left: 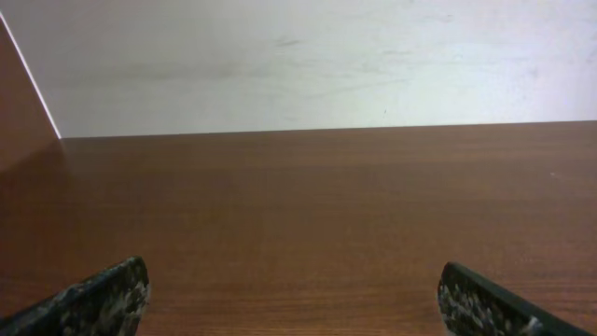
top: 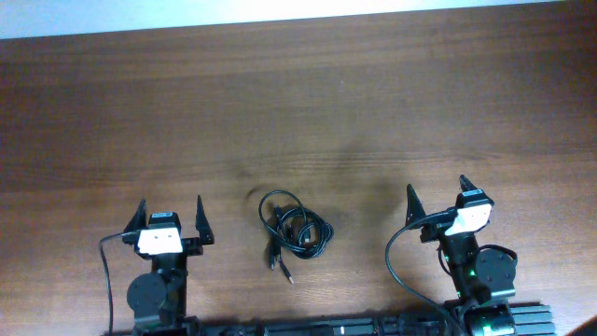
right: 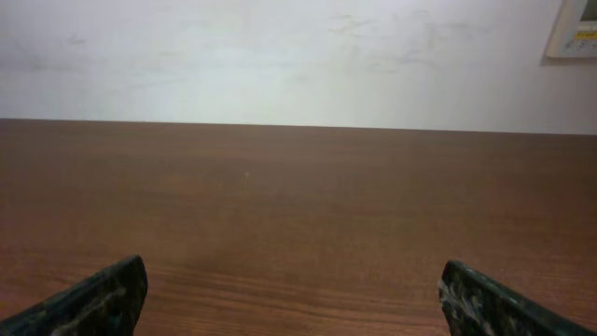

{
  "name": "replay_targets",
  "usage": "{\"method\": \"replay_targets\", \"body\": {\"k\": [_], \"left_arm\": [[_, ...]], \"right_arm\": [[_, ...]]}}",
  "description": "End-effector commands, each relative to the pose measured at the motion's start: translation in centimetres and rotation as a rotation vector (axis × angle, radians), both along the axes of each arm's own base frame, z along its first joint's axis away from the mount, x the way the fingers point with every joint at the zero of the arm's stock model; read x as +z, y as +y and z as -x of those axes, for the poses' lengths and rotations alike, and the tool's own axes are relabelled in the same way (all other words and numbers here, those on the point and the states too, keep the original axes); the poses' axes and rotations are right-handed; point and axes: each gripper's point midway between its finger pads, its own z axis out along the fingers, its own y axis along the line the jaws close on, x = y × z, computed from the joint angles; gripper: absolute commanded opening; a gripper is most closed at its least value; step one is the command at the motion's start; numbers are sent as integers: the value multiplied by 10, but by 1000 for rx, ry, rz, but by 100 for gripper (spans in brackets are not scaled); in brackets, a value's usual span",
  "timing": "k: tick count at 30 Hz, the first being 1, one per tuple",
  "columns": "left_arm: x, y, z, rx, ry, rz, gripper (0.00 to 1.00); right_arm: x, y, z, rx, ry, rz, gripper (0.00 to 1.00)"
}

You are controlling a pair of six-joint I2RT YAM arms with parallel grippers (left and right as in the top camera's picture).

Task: Untangle cables

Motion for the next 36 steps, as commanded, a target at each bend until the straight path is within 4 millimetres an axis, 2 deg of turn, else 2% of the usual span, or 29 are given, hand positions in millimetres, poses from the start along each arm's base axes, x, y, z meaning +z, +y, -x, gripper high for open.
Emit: {"method": "replay_targets", "body": {"k": [1, 29, 33, 36], "left_arm": [[-1, 0, 0, -4, 3, -19, 99], [-1, 0, 0, -5, 3, -18, 99], [3, -16, 0, -95, -16, -14, 99], [7, -18, 1, -105, -25, -14, 99]], "right_arm": [[-2, -4, 0, -23, 0, -3, 99], [-2, -4, 0, -23, 0, -3, 99], [-2, -4, 0, -23, 0, -3, 99], [-2, -4, 0, -23, 0, -3, 99]]}}
